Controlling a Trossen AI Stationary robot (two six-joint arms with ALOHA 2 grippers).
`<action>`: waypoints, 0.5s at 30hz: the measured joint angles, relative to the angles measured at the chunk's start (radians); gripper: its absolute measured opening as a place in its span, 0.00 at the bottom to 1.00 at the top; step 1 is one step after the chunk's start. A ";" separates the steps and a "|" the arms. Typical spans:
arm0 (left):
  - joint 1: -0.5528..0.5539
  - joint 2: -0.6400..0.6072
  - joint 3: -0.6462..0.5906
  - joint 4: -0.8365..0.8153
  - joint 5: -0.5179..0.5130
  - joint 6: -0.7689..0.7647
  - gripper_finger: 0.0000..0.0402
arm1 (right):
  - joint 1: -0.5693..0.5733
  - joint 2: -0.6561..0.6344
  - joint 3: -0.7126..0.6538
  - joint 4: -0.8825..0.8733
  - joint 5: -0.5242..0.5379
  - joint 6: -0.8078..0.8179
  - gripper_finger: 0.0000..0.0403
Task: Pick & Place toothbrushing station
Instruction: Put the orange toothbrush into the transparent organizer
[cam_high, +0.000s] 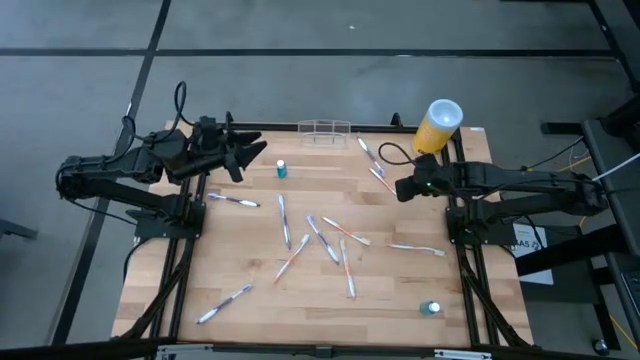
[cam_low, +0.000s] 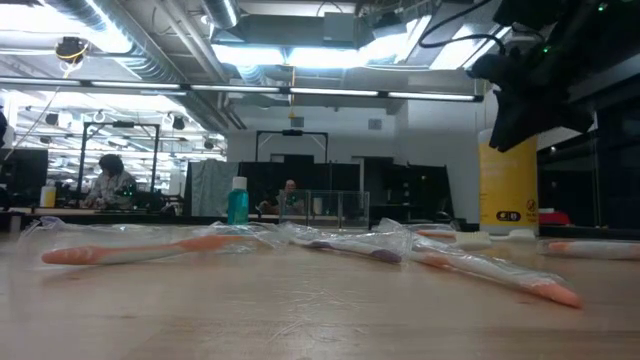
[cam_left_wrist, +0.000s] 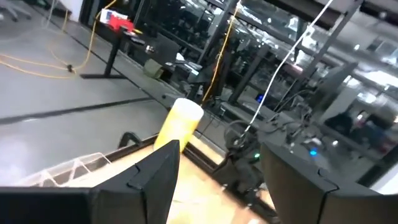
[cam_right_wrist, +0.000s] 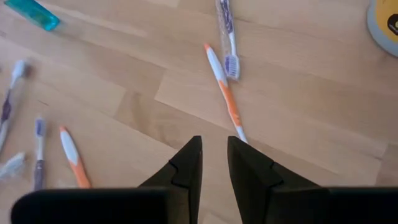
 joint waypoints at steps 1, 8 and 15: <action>0.000 0.004 -0.001 -0.013 -0.014 0.003 0.55 | 0.000 -0.004 0.000 0.000 0.000 0.000 0.19; 0.023 0.066 -0.002 -0.103 -0.002 0.010 0.53 | 0.000 -0.020 0.000 0.014 -0.041 -0.038 0.19; 0.037 0.097 -0.002 -0.074 0.014 0.069 0.34 | 0.000 -0.019 0.000 -0.051 -0.117 -0.083 0.19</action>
